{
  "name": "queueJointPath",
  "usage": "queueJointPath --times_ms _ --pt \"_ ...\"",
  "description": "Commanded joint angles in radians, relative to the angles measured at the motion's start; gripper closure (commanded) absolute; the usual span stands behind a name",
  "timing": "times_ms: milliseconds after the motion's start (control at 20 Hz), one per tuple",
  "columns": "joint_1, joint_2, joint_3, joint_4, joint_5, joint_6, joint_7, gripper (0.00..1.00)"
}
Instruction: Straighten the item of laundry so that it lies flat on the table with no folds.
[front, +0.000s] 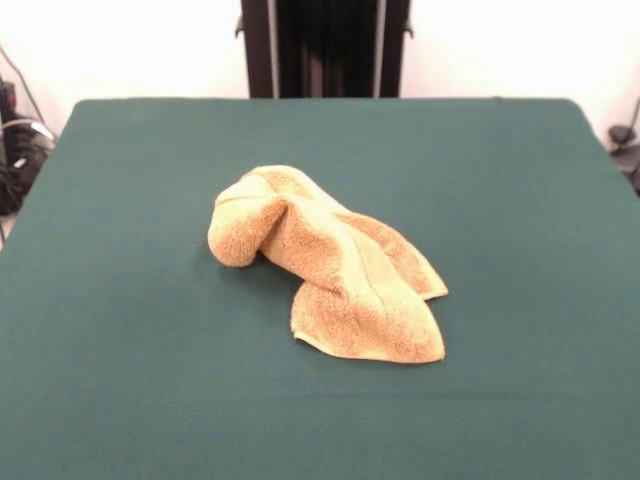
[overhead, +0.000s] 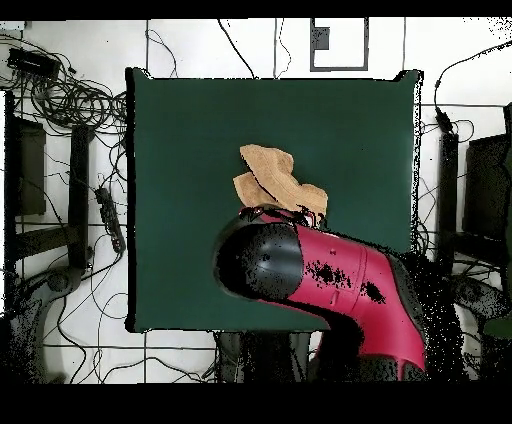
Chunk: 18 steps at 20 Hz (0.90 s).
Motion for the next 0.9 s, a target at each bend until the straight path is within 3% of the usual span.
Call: queueJointPath --times_ms 50,300,550,900 --pt "0.012 0.031 0.132 0.130 0.020 -0.044 0.066 0.00" --pt "0.027 0.090 0.128 0.102 -0.020 -0.087 0.099 0.00" --pt "0.068 0.181 0.101 0.010 -0.051 -0.054 0.153 0.00" --pt "0.083 0.292 0.097 -0.071 -0.048 -0.093 0.174 0.00"
